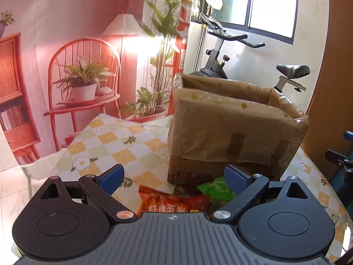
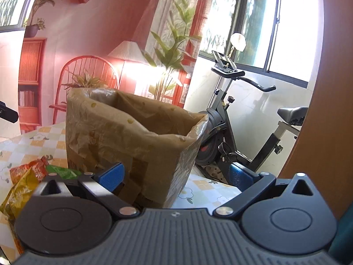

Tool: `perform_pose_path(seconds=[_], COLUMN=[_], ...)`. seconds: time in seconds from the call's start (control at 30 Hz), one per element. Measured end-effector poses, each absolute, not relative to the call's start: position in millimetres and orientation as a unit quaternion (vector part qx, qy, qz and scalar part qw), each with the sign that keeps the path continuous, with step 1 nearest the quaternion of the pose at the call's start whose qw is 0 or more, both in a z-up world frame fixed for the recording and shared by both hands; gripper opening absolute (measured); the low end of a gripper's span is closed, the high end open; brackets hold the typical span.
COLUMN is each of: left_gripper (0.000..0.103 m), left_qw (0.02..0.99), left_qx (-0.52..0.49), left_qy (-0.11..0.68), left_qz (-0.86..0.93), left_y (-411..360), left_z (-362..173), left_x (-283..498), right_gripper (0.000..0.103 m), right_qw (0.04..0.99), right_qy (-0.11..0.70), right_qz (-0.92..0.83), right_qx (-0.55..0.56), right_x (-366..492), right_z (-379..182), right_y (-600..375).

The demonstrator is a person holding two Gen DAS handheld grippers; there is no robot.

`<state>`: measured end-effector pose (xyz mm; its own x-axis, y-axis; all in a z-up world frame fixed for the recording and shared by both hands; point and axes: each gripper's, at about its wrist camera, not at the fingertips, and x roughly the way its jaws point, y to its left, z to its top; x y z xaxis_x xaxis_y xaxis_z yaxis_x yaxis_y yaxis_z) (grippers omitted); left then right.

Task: Organize snacks
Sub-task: 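Grasp the yellow corn snack bag with the left gripper while the right gripper lowers onto the pink chip bag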

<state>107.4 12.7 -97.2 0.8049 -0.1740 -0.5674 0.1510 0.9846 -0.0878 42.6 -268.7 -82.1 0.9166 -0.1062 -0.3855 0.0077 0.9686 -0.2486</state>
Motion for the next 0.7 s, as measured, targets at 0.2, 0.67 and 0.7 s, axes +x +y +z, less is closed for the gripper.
perform_pose_path(seconds=[0.2, 0.67, 0.7], left_gripper=[0.073, 0.087, 0.087], left_qw=[0.931, 0.921, 0.919], left_qx=[0.003, -0.012, -0.008], left_qy=[0.358, 0.357, 0.358], left_qz=[-0.078, -0.155, -0.163], left_y=[7.8, -16.6, -20.1], left_z=[-139.9, -168.5, -171.9], left_x=[106.2, 85.6, 84.4], right_gripper=[0.103, 0.096, 0.094], right_qw=[0.948, 0.909, 0.912], right_qy=[0.273, 0.353, 0.351], right_qz=[0.066, 0.104, 0.1], right_qx=[-0.151, -0.195, -0.189], right_x=[49.7, 81.7, 81.8], right_z=[-128.3, -205.0, -206.1], right_y=[-261.4, -237.5, -238.1])
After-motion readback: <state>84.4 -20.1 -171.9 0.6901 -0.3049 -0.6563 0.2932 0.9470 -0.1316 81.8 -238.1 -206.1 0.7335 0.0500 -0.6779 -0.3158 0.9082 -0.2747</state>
